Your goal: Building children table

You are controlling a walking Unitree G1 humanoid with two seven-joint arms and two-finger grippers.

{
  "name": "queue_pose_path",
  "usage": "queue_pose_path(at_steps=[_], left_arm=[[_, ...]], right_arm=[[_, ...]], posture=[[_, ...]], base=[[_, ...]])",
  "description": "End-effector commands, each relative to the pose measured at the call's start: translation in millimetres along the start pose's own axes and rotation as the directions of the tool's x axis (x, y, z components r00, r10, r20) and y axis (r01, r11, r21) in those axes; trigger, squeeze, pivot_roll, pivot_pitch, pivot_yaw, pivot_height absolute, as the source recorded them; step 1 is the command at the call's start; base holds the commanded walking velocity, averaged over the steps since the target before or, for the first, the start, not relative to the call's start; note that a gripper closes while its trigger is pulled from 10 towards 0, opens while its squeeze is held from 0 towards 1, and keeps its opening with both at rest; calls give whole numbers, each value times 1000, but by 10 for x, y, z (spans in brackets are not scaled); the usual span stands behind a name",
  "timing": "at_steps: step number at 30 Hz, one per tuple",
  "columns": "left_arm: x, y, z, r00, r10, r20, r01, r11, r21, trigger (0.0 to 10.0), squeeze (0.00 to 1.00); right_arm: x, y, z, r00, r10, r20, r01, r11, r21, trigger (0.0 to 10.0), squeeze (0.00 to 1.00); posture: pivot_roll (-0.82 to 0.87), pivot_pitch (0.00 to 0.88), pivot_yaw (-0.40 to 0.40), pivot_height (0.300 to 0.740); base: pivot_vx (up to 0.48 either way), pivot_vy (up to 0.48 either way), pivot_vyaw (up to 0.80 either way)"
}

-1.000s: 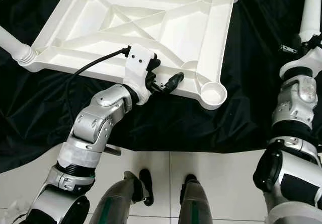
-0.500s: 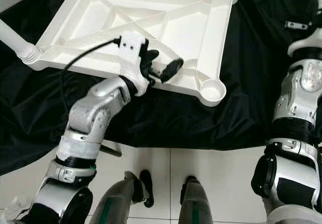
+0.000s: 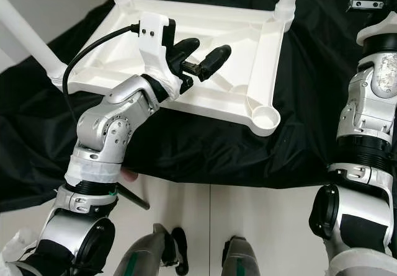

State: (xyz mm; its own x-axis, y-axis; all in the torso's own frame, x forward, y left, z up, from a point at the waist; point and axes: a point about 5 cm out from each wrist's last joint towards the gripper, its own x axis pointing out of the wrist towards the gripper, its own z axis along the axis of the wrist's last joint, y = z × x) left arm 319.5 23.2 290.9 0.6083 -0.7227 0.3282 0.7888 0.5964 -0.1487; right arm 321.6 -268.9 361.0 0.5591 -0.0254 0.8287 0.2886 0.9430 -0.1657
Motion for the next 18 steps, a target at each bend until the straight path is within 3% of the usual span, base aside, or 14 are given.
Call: queue_pose_path(at_steps=[1,3,5,10,18], left_arm=[[-10,-85,58,985,-173,10,173,985,-2,10000,0],[-15,-95,95,982,-189,25,189,982,-13,10000,0],[-23,-102,155,975,-217,53,221,972,-82,10000,0],[-24,-84,171,971,-233,52,238,966,-105,10000,0],[-31,-108,265,951,-291,100,306,933,-191,10000,0]], right_arm=[[51,100,164,995,31,95,-30,999,-12,10000,0],[63,172,220,991,63,121,-61,998,-18,10000,0],[79,284,293,981,117,156,-115,993,-22,10000,0],[70,383,312,973,168,160,-167,986,-17,10000,0],[-170,603,143,966,244,82,-247,968,32,10000,0]], posture=[[-42,8,99,740],[-48,0,100,740],[-55,0,99,740],[-56,0,97,740],[-49,0,91,740]], base=[[0,0,0],[0,0,0],[0,0,0],[0,0,0],[0,0,0]])
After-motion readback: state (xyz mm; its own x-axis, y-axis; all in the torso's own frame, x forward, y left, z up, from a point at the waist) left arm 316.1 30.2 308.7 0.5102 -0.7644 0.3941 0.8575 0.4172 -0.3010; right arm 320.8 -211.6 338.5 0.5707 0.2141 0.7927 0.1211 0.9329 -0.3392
